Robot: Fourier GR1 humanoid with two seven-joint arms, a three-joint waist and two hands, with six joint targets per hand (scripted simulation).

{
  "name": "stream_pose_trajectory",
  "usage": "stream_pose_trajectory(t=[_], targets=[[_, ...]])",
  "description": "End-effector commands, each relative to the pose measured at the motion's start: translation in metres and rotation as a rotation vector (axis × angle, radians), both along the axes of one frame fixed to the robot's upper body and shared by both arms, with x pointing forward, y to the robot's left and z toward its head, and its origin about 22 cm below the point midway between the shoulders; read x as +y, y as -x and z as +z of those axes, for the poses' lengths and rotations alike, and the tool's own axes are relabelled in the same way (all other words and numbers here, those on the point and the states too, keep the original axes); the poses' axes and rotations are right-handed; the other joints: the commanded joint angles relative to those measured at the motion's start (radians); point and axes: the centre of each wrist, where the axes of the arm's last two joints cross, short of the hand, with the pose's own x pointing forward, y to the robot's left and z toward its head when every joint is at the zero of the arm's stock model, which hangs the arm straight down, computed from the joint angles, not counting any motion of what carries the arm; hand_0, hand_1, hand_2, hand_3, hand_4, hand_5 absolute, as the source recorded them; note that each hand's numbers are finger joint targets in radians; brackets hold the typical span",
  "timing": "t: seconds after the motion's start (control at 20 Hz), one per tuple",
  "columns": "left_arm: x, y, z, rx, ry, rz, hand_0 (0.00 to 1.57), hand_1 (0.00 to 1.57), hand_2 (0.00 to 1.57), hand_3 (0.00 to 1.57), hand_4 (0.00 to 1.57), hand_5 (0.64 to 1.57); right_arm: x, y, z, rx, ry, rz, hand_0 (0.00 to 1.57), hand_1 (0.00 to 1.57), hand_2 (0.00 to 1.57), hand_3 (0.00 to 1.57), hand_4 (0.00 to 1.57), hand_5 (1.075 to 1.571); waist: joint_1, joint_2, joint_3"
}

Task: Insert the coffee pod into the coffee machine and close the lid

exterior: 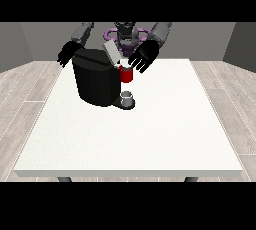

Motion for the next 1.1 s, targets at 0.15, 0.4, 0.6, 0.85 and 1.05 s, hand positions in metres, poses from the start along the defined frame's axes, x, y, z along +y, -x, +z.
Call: stream_pose_trajectory(t=[0.15,0.4,0.6,0.85,1.05], targets=[[-0.026,-0.001,-0.015,0.026,-0.002,-0.036,1.07,1.07,1.12,0.97,0.36,1.571,0.001,0.005,-0.023,0.030,0.002,-0.012,0.00,0.00,0.00,0.00,0.46,1.571,0.032,-0.019,-0.0003],[-0.009,0.001,-0.009,-0.001,-0.093,-0.070,0.57,0.57,0.81,0.64,0.24,1.571,0.001,0.001,-0.016,-0.014,-0.011,-0.028,0.00,0.00,0.00,0.00,0.41,1.571,0.029,0.025,-0.0004],[0.001,0.002,-0.029,0.034,-0.128,-0.033,0.00,0.00,0.00,0.00,0.00,1.571,-0.011,0.004,-0.009,0.018,0.003,-0.002,0.00,0.00,0.00,0.00,0.35,1.571,0.003,0.002,-0.0006],[-0.001,0.000,-0.007,0.022,-0.131,-0.037,0.00,0.00,0.00,0.00,0.00,1.571,-0.003,-0.002,0.000,-0.005,0.002,-0.011,0.00,0.00,0.00,0.00,0.39,1.571,0.003,0.001,-0.0005],[-0.023,0.000,-0.005,0.056,-0.143,-0.074,0.00,0.00,0.00,0.00,0.00,1.571,-0.008,0.004,-0.025,0.027,0.022,-0.052,0.00,0.00,0.00,0.00,0.42,1.571,0.038,-0.052,-0.0003]])
